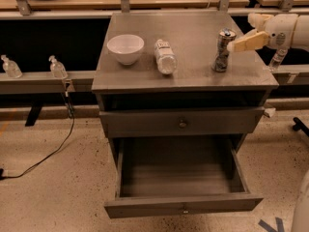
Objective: Pick redbull can from middle drawer and place on counter
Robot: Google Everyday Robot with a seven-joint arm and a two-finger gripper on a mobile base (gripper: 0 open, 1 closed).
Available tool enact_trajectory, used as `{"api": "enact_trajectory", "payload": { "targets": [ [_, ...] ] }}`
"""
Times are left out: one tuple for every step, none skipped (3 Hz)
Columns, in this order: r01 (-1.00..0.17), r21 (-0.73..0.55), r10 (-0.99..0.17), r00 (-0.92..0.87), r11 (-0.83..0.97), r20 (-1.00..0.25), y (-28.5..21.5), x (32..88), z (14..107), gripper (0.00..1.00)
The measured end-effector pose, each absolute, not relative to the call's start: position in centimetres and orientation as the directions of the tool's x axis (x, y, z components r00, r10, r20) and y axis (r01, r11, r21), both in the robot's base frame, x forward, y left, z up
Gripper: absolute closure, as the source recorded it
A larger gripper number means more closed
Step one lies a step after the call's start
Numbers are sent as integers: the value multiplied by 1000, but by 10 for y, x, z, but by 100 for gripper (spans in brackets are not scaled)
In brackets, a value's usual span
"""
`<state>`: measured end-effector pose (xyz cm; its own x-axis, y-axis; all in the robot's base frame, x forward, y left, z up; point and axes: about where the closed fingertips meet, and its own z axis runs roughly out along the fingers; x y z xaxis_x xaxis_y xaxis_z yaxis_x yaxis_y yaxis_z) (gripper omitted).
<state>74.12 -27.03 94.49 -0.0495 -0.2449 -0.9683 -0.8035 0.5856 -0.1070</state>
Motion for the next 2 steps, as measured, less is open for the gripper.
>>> {"api": "enact_trajectory", "payload": {
  "targets": [
    [-799, -255, -221, 157, 545, -963, -282, 717, 983, 0],
    [-793, -308, -240, 209, 526, -948, -276, 718, 984, 0]
  ]
}}
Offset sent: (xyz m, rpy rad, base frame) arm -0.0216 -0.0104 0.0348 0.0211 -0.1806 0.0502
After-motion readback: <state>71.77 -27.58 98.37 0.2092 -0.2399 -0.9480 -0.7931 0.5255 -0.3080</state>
